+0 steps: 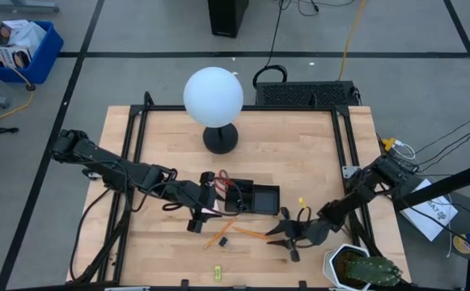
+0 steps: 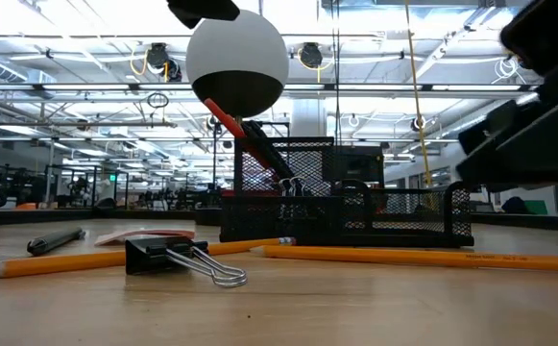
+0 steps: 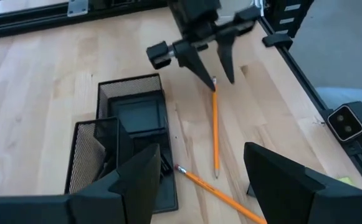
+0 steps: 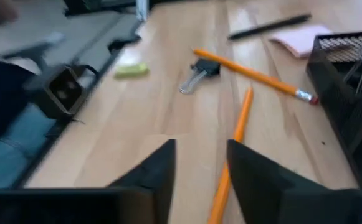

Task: Pick and place office supplies into organizer
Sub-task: Put the yellow pencil into the desk organizer

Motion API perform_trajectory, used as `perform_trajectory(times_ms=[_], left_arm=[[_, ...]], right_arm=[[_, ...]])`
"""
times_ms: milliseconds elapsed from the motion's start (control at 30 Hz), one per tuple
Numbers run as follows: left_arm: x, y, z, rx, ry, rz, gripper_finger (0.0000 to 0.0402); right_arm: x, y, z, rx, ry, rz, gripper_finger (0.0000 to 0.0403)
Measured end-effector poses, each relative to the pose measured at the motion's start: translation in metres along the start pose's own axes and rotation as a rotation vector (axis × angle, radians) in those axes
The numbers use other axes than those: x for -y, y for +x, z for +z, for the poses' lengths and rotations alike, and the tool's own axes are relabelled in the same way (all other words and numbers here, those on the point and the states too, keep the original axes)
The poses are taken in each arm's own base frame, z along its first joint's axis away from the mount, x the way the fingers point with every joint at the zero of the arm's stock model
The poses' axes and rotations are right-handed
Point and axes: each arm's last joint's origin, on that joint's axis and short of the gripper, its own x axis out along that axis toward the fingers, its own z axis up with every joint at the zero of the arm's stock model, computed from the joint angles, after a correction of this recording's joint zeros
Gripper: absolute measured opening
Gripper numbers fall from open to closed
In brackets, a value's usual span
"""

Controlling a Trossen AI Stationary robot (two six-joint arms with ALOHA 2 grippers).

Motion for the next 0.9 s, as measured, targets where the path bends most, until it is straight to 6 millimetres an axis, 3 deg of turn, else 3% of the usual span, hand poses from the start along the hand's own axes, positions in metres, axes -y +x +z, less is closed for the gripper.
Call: perform_trajectory(times_ms=[133, 267, 600, 900], left_arm=[[0.0, 0.0, 0.0, 0.0, -0.006, -0.001, 0.0239], [0.0, 0.0, 0.0, 0.0, -0.004, -0.002, 0.0239], [0.0, 0.0, 0.0, 0.003, -0.005, -0.002, 0.0239], [0.0, 0.0, 0.003, 0.03, -0.009, -0.005, 0.0239]], right_arm=[[-0.006, 0.01, 0.003, -0.064, -0.045, -0.06, 0.0191], [-0.005, 0.015, -0.005, -0.093, -0.022, -0.098, 0.0206], [-0.003, 0.028, -0.037, -0.072, -0.01, -0.118, 0.0175], [-0.003, 0.027, -0.065, -0.09, -0.087, -0.22, 0.013]])
